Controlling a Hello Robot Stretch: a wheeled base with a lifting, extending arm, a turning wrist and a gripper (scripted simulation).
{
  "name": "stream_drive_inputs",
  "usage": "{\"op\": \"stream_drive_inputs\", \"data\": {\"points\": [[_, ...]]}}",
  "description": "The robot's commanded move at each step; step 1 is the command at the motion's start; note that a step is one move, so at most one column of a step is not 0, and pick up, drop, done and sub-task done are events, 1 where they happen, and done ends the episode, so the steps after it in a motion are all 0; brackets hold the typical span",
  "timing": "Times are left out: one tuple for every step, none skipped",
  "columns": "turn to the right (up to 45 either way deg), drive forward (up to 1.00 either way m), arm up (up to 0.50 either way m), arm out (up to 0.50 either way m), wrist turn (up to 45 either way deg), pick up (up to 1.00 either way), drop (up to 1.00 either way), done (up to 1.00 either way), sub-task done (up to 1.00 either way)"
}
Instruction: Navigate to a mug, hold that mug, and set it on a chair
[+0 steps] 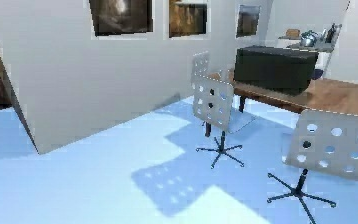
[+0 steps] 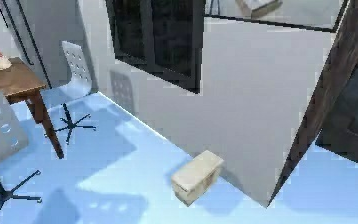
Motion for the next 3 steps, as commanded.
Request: {"op": "stream_drive_inputs", "data": {"points": [[0.0, 1.00, 0.00, 0.00, 0.0, 0.00, 0.00, 0.00, 0.00], [18.0, 0.00, 0.00, 0.00, 0.0, 0.00, 0.00, 0.00, 0.00], [0.0, 0.05, 0.00, 0.00, 0.0, 0.00, 0.00, 0.00, 0.00]]}}
